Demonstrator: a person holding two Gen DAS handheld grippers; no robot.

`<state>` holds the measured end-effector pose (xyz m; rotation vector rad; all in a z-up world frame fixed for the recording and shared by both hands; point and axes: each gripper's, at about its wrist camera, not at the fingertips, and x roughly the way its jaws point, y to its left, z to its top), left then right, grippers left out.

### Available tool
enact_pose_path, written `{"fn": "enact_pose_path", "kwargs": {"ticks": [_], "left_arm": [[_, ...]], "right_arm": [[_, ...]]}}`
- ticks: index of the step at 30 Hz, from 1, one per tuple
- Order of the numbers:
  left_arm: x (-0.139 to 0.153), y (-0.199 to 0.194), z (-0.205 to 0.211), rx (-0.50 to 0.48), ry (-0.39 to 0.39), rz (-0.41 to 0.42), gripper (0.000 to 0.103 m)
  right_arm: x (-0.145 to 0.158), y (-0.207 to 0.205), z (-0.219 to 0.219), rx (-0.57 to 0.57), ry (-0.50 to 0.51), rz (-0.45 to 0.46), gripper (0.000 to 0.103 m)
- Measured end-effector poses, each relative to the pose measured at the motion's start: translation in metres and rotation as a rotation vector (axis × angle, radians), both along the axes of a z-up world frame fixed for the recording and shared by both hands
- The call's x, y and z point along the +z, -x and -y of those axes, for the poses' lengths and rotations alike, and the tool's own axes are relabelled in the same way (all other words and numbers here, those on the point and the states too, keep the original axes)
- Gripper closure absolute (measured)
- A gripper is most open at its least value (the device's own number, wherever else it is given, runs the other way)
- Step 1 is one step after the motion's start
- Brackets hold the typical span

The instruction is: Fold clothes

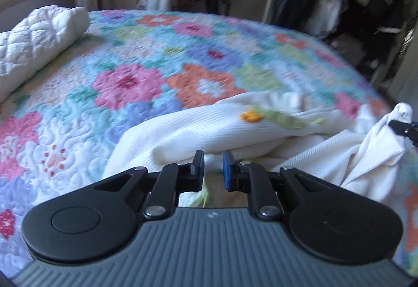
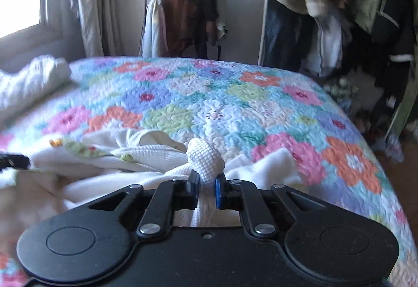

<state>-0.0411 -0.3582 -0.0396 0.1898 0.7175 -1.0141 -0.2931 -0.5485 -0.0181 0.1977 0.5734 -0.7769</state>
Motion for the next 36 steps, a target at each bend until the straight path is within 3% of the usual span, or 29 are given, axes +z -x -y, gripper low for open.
{"fn": "enact_pose_path", "kwargs": {"ticks": [1,5,8,11,13,15,17,19,20,25,26,27,28,30,31,34,36], "left_arm": [[0.003,0.004,-0.002,-0.007,0.003,0.011,0.088],[0.007,0.013,-0.006,-0.044,0.015,0.004,0.083],[0.003,0.017,-0.002,-0.035,-0.014,0.028,0.072],[-0.006,0.017,0.004,-0.029,-0.071,0.046,0.064],[-0.008,0.016,0.005,-0.036,-0.072,0.021,0.061],[-0.008,0.015,0.005,-0.044,-0.069,0.008,0.061],[-0.008,0.017,0.005,-0.053,-0.070,0.018,0.061],[-0.010,0.018,0.006,-0.061,-0.079,0.016,0.057],[-0.012,0.019,0.006,-0.067,-0.085,0.012,0.056],[-0.017,0.021,0.016,-0.086,-0.105,0.001,0.054],[-0.017,0.023,0.019,-0.093,-0.107,-0.002,0.054],[-0.017,0.025,0.022,-0.103,-0.109,-0.009,0.051],[-0.018,0.026,0.024,-0.113,-0.104,-0.023,0.043],[-0.018,0.030,0.027,-0.134,-0.084,-0.061,0.027],[-0.018,0.032,0.028,-0.142,-0.070,-0.080,0.023],[-0.016,0.036,0.032,-0.159,-0.028,-0.125,0.023],[-0.013,0.041,0.033,-0.177,-0.007,-0.121,0.020]], "right_arm": [[0.007,0.011,0.002,-0.002,-0.010,0.016,0.091],[0.026,0.052,-0.006,-0.068,0.117,0.019,0.092],[0.039,0.095,-0.003,-0.164,0.082,0.129,0.092],[0.042,0.124,0.005,-0.283,0.118,0.177,0.092],[0.035,0.135,0.017,-0.362,0.146,0.145,0.092],[0.011,0.126,0.045,-0.449,0.257,-0.043,0.092],[-0.022,0.124,0.093,-0.516,0.155,-0.186,0.091],[-0.042,0.138,0.122,-0.520,-0.049,-0.152,0.091],[-0.048,0.144,0.126,-0.521,-0.094,-0.101,0.091],[-0.066,0.149,0.130,-0.491,-0.193,-0.112,0.081],[-0.062,0.150,0.130,-0.485,-0.187,-0.092,0.080],[-0.057,0.153,0.126,-0.475,-0.174,-0.058,0.071],[-0.053,0.156,0.124,-0.463,-0.168,-0.019,0.065],[-0.049,0.165,0.121,-0.452,-0.177,0.086,0.043],[-0.048,0.170,0.122,-0.417,-0.213,0.166,0.038],[-0.054,0.186,0.132,-0.342,-0.353,0.402,0.036],[-0.051,0.190,0.135,-0.316,-0.357,0.454,0.036]]}}
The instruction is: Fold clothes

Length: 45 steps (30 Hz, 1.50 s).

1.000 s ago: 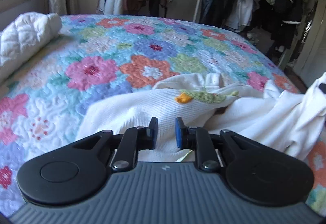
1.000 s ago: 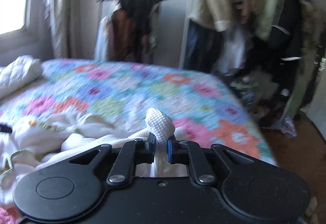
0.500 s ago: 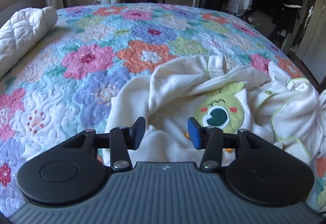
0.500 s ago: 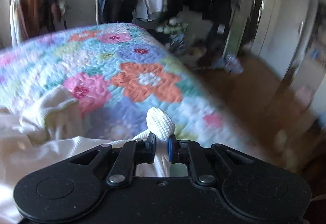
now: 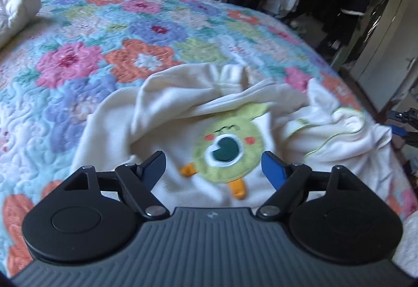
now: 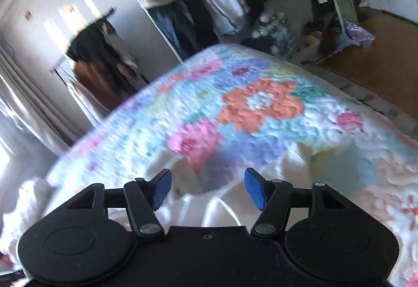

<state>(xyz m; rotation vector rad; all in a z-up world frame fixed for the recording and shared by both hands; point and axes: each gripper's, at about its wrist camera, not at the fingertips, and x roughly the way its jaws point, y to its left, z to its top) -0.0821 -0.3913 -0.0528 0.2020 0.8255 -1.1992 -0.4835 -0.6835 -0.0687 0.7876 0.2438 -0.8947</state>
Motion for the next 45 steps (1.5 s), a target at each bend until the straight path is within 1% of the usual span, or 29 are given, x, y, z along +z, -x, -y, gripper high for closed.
{"fn": "enact_pose_path", "kwargs": {"ticks": [2,5,6,8,9,11,12,13,14,15,16,17,18,20,23,25,26,27,29,30,31,33,34,36,39,41,43,44,45], "left_arm": [[0.005,0.010,0.003,-0.048,0.023,0.054,0.017],[0.015,0.034,0.016,-0.156,0.078,0.180,0.006],[0.018,0.040,0.024,-0.179,0.080,0.205,0.005],[0.020,0.046,0.046,-0.216,0.069,0.204,0.005],[0.022,0.047,0.058,-0.241,0.072,0.195,0.007],[0.027,0.045,0.083,-0.290,0.082,0.189,0.023],[0.029,0.044,0.099,-0.310,0.075,0.211,0.042],[0.031,0.043,0.116,-0.325,0.055,0.250,0.047],[0.032,0.043,0.133,-0.348,0.034,0.290,0.047],[0.031,0.043,0.150,-0.389,0.013,0.310,0.047],[0.028,0.042,0.166,-0.434,-0.014,0.305,0.046],[0.024,0.041,0.181,-0.469,-0.048,0.288,0.046],[0.017,0.040,0.193,-0.491,-0.087,0.273,0.042],[0.000,0.041,0.206,-0.469,-0.136,0.294,0.040],[-0.023,0.038,0.213,-0.452,-0.163,0.290,0.032],[-0.036,0.033,0.219,-0.430,-0.179,0.285,0.030],[-0.039,0.030,0.223,-0.401,-0.181,0.268,0.030],[-0.041,0.025,0.226,-0.354,-0.181,0.222,0.033],[-0.045,0.016,0.230,-0.305,-0.191,0.097,0.063],[-0.046,0.015,0.230,-0.308,-0.190,0.068,0.087],[-0.046,0.017,0.229,-0.315,-0.190,0.086,0.092],[-0.044,0.024,0.225,-0.321,-0.168,0.190,0.094],[-0.042,0.025,0.222,-0.309,-0.151,0.221,0.095],[-0.030,0.018,0.216,-0.241,-0.103,0.251,0.095],[0.005,-0.004,0.206,-0.119,-0.011,0.283,0.095],[0.037,-0.024,0.197,-0.062,0.057,0.267,0.096],[0.073,-0.047,0.184,-0.019,0.141,0.204,0.096],[0.088,-0.056,0.177,0.012,0.179,0.200,0.096],[0.100,-0.064,0.171,0.051,0.214,0.215,0.096]], "right_arm": [[0.003,-0.001,0.000,0.036,0.019,0.011,0.036],[-0.005,-0.018,0.003,0.147,-0.063,0.057,0.036],[-0.005,-0.028,0.006,0.179,-0.091,0.052,0.036],[-0.005,-0.049,0.012,0.242,-0.146,0.040,0.036],[-0.001,-0.061,0.016,0.266,-0.161,0.005,0.036],[0.008,-0.084,0.025,0.292,-0.188,-0.078,0.034],[0.012,-0.096,0.032,0.303,-0.209,-0.123,0.033],[0.015,-0.106,0.039,0.313,-0.214,-0.152,0.033],[0.018,-0.117,0.047,0.323,-0.218,-0.180,0.028],[0.016,-0.124,0.050,0.325,-0.241,-0.206,0.019],[0.013,-0.132,0.054,0.326,-0.265,-0.232,0.016],[0.011,-0.139,0.057,0.327,-0.289,-0.257,0.013],[0.002,-0.146,0.062,0.334,-0.322,-0.290,0.013],[-0.022,-0.153,0.065,0.348,-0.359,-0.339,0.013],[-0.060,-0.145,0.061,0.368,-0.404,-0.289,0.010],[-0.066,-0.140,0.061,0.358,-0.397,-0.247,0.008],[-0.065,-0.141,0.062,0.370,-0.385,-0.251,0.008],[-0.061,-0.144,0.061,0.390,-0.354,-0.267,0.008],[-0.056,-0.145,0.058,0.412,-0.297,-0.273,0.008],[-0.055,-0.144,0.056,0.420,-0.279,-0.260,0.013],[-0.056,-0.146,0.054,0.438,-0.264,-0.253,0.020],[-0.057,-0.151,0.049,0.475,-0.233,-0.241,0.070],[-0.052,-0.153,0.046,0.495,-0.200,-0.246,0.071],[-0.034,-0.159,0.041,0.532,-0.095,-0.261,0.078],[0.003,-0.169,0.044,0.536,0.027,-0.218,0.082],[0.042,-0.191,0.043,0.532,0.161,-0.232,0.082],[0.082,-0.214,0.041,0.528,0.296,-0.247,0.082],[0.100,-0.224,0.040,0.516,0.367,-0.246,0.079],[0.110,-0.232,0.040,0.506,0.424,-0.238,0.071]]}}
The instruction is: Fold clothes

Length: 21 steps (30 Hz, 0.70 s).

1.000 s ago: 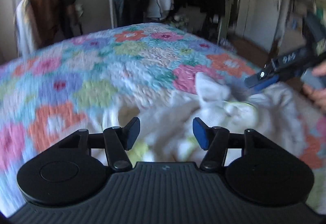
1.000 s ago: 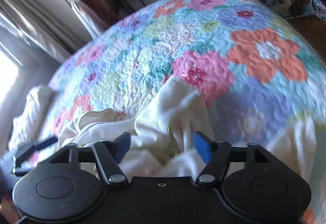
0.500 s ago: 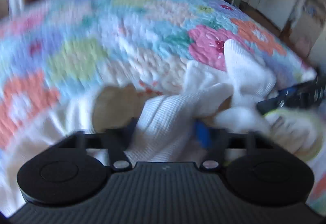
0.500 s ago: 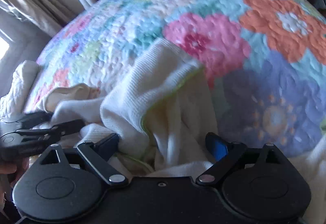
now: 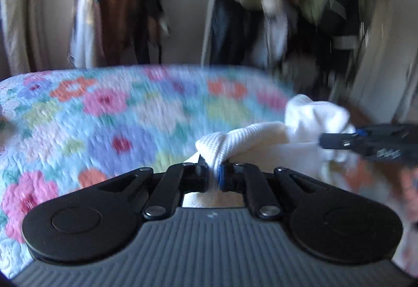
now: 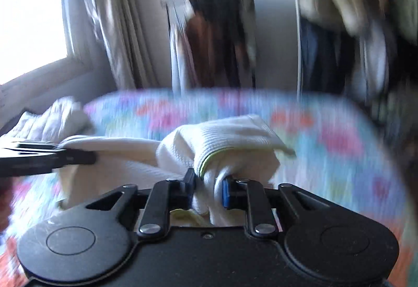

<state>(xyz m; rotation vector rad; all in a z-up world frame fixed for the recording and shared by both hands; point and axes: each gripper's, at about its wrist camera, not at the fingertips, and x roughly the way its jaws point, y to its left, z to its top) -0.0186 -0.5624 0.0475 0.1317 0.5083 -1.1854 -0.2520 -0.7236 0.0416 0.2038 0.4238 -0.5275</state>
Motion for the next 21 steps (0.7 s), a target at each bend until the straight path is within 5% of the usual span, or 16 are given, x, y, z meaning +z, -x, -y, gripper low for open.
{"fn": "enact_pose_path", "kwargs": {"ticks": [1,2,3,4,5,7,13,21], "left_arm": [[0.007,-0.007,-0.004,0.048,0.024,0.024,0.095],[0.006,-0.015,-0.003,0.108,0.013,0.040,0.092],[0.001,-0.025,0.000,0.169,-0.015,0.043,0.078],[-0.009,-0.036,0.002,0.225,-0.070,0.029,0.040],[-0.020,-0.048,0.005,0.278,-0.146,0.003,0.028],[-0.042,-0.062,-0.007,0.329,-0.227,-0.047,0.025],[-0.081,-0.042,-0.097,0.257,-0.284,-0.068,0.025],[-0.110,0.000,-0.191,0.273,-0.410,-0.198,0.025]], "right_arm": [[0.010,-0.008,0.000,0.000,0.051,0.023,0.060],[0.015,-0.016,0.002,-0.016,0.077,0.008,0.033],[0.015,-0.022,0.004,-0.068,0.087,-0.027,0.017],[0.011,-0.025,0.005,-0.138,0.083,-0.065,0.016],[0.005,-0.024,0.005,-0.205,0.059,-0.110,0.016],[-0.011,-0.011,-0.002,-0.262,-0.027,-0.141,0.016],[-0.075,0.066,-0.060,-0.160,-0.254,-0.141,0.016],[-0.105,0.119,-0.123,-0.154,-0.334,-0.123,0.016]]}}
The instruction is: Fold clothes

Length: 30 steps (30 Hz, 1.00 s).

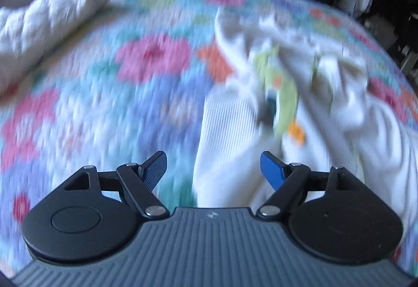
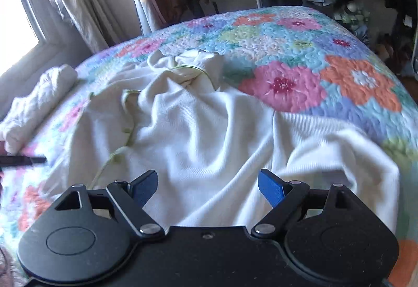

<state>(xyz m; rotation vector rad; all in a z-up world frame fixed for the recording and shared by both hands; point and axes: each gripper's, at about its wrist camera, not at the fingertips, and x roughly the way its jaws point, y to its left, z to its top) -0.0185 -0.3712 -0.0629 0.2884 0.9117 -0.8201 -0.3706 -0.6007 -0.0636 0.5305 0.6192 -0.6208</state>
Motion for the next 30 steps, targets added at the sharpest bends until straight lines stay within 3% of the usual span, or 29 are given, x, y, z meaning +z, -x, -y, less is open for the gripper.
{"fn": "enact_pose_path", "kwargs": {"ticks": [3,6,8,10,14,15,17,20,21,22,23,24,26,30], "left_arm": [[-0.004,0.006,-0.010,-0.027,0.024,-0.028,0.025],[-0.011,0.001,-0.011,-0.001,0.036,-0.047,0.025],[-0.018,-0.004,-0.012,-0.010,0.066,-0.143,0.025],[-0.021,-0.003,-0.015,-0.015,0.097,-0.201,0.025],[-0.024,0.003,-0.009,-0.054,0.101,-0.142,0.025],[-0.028,0.000,-0.007,-0.043,0.105,-0.145,0.021],[-0.041,-0.007,-0.002,-0.002,0.117,-0.174,0.011],[-0.066,-0.019,0.006,0.054,0.123,-0.257,0.015],[-0.068,-0.018,0.008,0.059,0.132,-0.252,0.025],[-0.065,-0.015,0.009,0.059,0.137,-0.230,0.053],[-0.063,-0.013,0.011,0.059,0.143,-0.209,0.067],[-0.060,-0.010,0.012,0.060,0.148,-0.187,0.093],[-0.040,0.000,0.004,0.065,0.214,-0.130,0.097],[0.019,0.019,-0.033,0.162,0.312,0.141,0.097]], "right_arm": [[-0.001,0.006,-0.019,0.022,0.024,0.029,0.016],[-0.014,-0.001,-0.034,0.030,-0.049,0.090,0.016],[-0.026,-0.012,-0.047,0.018,-0.095,0.124,0.016],[-0.035,-0.031,-0.062,0.016,-0.095,0.108,0.016],[-0.037,-0.060,-0.091,0.098,-0.008,0.086,0.016],[-0.038,-0.064,-0.097,0.123,-0.001,0.083,0.016],[-0.039,-0.072,-0.107,0.173,0.013,0.075,0.016],[-0.046,-0.074,-0.119,0.216,0.075,-0.019,0.016],[-0.047,-0.074,-0.120,0.219,0.096,-0.041,0.016],[-0.049,-0.073,-0.121,0.220,0.104,-0.054,0.016],[-0.050,-0.073,-0.119,0.216,0.095,-0.057,0.016],[-0.051,-0.073,-0.116,0.210,0.085,-0.059,0.016],[-0.055,-0.074,-0.109,0.184,0.054,-0.056,0.016],[-0.064,-0.071,-0.099,0.136,0.031,-0.081,0.016]]}}
